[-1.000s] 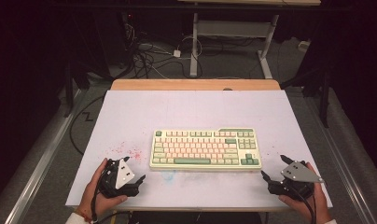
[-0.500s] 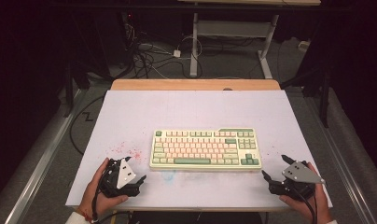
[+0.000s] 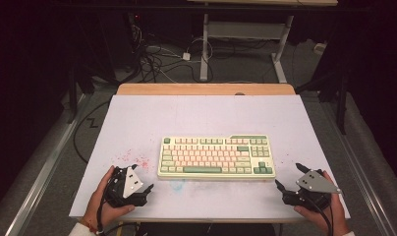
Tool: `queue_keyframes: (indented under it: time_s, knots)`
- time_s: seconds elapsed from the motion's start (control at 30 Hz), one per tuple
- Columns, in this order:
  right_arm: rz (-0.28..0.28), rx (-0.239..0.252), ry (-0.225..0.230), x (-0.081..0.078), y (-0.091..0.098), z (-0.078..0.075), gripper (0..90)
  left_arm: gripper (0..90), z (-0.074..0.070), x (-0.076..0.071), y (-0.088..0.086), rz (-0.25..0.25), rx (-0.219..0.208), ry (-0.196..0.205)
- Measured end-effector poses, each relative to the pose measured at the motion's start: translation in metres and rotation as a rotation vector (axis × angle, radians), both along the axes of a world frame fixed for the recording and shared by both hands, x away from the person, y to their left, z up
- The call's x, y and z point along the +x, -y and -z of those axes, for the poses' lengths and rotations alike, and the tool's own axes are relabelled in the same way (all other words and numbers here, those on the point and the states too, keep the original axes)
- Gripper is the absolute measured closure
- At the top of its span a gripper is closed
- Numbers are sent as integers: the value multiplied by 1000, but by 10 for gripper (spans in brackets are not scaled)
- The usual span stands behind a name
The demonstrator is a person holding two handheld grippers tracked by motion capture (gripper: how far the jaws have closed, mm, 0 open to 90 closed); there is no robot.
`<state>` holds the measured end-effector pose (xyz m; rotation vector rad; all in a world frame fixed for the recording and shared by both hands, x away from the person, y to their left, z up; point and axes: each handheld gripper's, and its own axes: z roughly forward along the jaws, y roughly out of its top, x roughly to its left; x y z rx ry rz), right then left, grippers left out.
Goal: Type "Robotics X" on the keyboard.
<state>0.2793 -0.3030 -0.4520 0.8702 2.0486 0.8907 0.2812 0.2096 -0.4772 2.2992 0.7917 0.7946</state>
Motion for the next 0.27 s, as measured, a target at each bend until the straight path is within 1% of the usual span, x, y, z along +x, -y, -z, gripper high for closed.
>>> queue_keyframes:
  time_s: [0.07,0.27]
  knots:
    - [2,0,-3,0,0,1,173,165,0,1,0,-1,4,-4]
    - [2,-9,-10,2,1,3,173,165,0,4,1,-3,-3,-4]
